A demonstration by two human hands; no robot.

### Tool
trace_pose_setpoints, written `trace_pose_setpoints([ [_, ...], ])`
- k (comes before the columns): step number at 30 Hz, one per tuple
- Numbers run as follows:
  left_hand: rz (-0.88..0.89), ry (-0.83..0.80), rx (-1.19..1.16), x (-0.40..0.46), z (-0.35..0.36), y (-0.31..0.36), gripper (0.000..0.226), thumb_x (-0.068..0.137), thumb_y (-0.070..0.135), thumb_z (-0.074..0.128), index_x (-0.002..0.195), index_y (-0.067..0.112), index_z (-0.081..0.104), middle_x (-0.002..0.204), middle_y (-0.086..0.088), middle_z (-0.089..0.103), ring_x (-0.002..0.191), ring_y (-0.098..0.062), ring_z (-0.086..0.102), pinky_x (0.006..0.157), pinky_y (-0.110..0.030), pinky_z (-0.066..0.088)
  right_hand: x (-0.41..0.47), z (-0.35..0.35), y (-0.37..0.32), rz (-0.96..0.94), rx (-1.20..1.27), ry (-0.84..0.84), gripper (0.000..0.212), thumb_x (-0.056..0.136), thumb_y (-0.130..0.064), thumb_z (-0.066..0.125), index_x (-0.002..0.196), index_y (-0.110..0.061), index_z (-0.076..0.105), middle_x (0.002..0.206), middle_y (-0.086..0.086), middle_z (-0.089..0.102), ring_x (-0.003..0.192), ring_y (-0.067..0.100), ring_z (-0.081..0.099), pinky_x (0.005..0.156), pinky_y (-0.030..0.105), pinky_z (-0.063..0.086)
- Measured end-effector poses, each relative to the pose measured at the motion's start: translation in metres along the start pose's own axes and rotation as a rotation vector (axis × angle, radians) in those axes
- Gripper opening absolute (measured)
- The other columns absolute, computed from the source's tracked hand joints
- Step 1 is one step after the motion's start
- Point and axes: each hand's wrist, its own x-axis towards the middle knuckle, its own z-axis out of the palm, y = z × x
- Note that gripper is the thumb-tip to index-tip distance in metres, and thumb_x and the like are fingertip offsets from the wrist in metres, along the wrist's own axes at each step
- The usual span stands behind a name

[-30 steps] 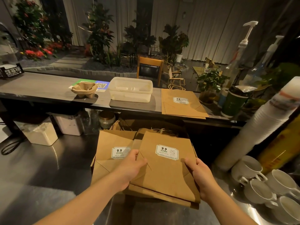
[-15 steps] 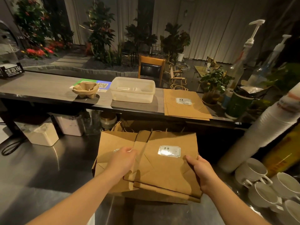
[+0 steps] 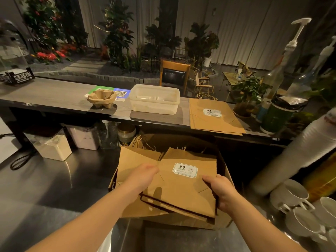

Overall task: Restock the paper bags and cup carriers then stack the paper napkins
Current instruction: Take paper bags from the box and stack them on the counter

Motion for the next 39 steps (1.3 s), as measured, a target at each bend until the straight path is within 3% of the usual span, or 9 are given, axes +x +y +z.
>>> trace_pose_setpoints([
  [4, 0.078, 0.144, -0.02, 0.005, -0.023, -0.018, 0.037, 0.106, 0.037, 0.052, 0.142, 0.027, 0.056, 0.13, 0.008, 0.059, 0.11, -0.01, 0.051, 0.087, -0.03, 0.046, -0.001, 0.002, -0.005, -0.054, 0.077, -0.039, 0.024, 0.101, -0.025, 0.063, 0.123, -0.022, 0.056, 0.116, 0.01, 0.071, 0.104, 0.034, 0.069, 0.093, 0.057, 0.056],
  [9, 0.012, 0.38, 0.125, 0.007, -0.044, -0.037, 0.047, 0.102, 0.04, 0.052, 0.147, 0.029, 0.045, 0.138, 0.0, 0.049, 0.128, -0.025, 0.036, 0.105, -0.051, 0.042, -0.005, 0.012, -0.006, -0.037, 0.081, -0.153, 0.024, 0.102, -0.028, 0.06, 0.125, -0.021, 0.059, 0.108, 0.008, 0.078, 0.1, 0.033, 0.074, 0.092, 0.055, 0.057],
  [14, -0.088, 0.306, 0.206, 0.005, -0.052, -0.032, 0.049, 0.105, 0.046, 0.04, 0.145, 0.019, 0.044, 0.125, -0.004, 0.046, 0.121, -0.031, 0.036, 0.103, -0.049, 0.035, -0.008, 0.034, -0.01, 0.004, 0.015, -0.245, 0.022, 0.101, -0.026, 0.062, 0.121, -0.019, 0.061, 0.107, 0.012, 0.078, 0.099, 0.034, 0.075, 0.093, 0.055, 0.057],
  [19, -0.033, 0.318, 0.172, -0.003, -0.05, -0.03, 0.045, 0.107, 0.038, 0.04, 0.147, 0.017, 0.046, 0.146, -0.008, 0.047, 0.132, -0.032, 0.042, 0.11, -0.048, 0.039, -0.008, 0.063, -0.016, -0.105, -0.204, -0.192, 0.016, 0.101, -0.025, 0.062, 0.118, -0.023, 0.062, 0.114, 0.001, 0.071, 0.109, 0.025, 0.066, 0.106, 0.049, 0.049],
  [24, -0.053, 0.305, 0.116, -0.001, -0.049, -0.037, 0.057, 0.103, 0.047, 0.045, 0.153, 0.022, 0.039, 0.153, -0.005, 0.042, 0.136, -0.031, 0.043, 0.11, -0.051, 0.042, -0.01, 0.077, -0.02, -0.163, -0.364, -0.16, 0.005, 0.102, -0.029, 0.061, 0.102, -0.024, 0.059, 0.106, 0.003, 0.066, 0.098, 0.023, 0.063, 0.081, 0.031, 0.051],
  [27, -0.028, 0.299, 0.15, -0.003, -0.048, -0.037, 0.05, 0.103, 0.043, 0.046, 0.147, 0.019, 0.045, 0.144, -0.004, 0.048, 0.13, -0.029, 0.045, 0.106, -0.047, 0.042, -0.01, 0.083, -0.017, -0.159, -0.361, -0.174, 0.023, 0.094, -0.03, 0.071, 0.11, -0.022, 0.057, 0.106, 0.003, 0.064, 0.096, 0.022, 0.062, 0.071, 0.028, 0.048],
  [29, -0.015, 0.285, 0.155, -0.004, -0.047, -0.039, 0.05, 0.103, 0.043, 0.047, 0.148, 0.02, 0.044, 0.144, -0.002, 0.05, 0.131, -0.026, 0.043, 0.102, -0.043, 0.041, -0.01, 0.087, -0.015, -0.125, -0.331, -0.183, 0.035, 0.09, -0.031, 0.075, 0.117, -0.021, 0.056, 0.109, 0.004, 0.064, 0.098, 0.023, 0.063, 0.072, 0.03, 0.05],
  [34, -0.004, 0.276, 0.082, -0.007, -0.049, -0.045, 0.059, 0.102, 0.044, 0.055, 0.155, 0.023, 0.039, 0.15, -0.001, 0.047, 0.137, -0.026, 0.041, 0.108, -0.047, 0.043, -0.017, 0.091, -0.013, -0.145, -0.211, -0.246, 0.01, 0.098, -0.018, 0.065, 0.107, -0.021, 0.063, 0.107, 0.007, 0.073, 0.104, 0.03, 0.069, 0.1, 0.052, 0.054],
  [39, -0.011, 0.337, 0.01, -0.008, -0.056, -0.048, 0.068, 0.101, 0.049, 0.056, 0.16, 0.025, 0.03, 0.156, -0.001, 0.044, 0.143, -0.029, 0.039, 0.113, -0.052, 0.042, -0.024, 0.074, -0.012, -0.193, -0.051, -0.322, 0.026, 0.101, -0.023, 0.062, 0.125, -0.03, 0.056, 0.113, 0.0, 0.076, 0.102, 0.024, 0.074, 0.099, 0.054, 0.055],
])
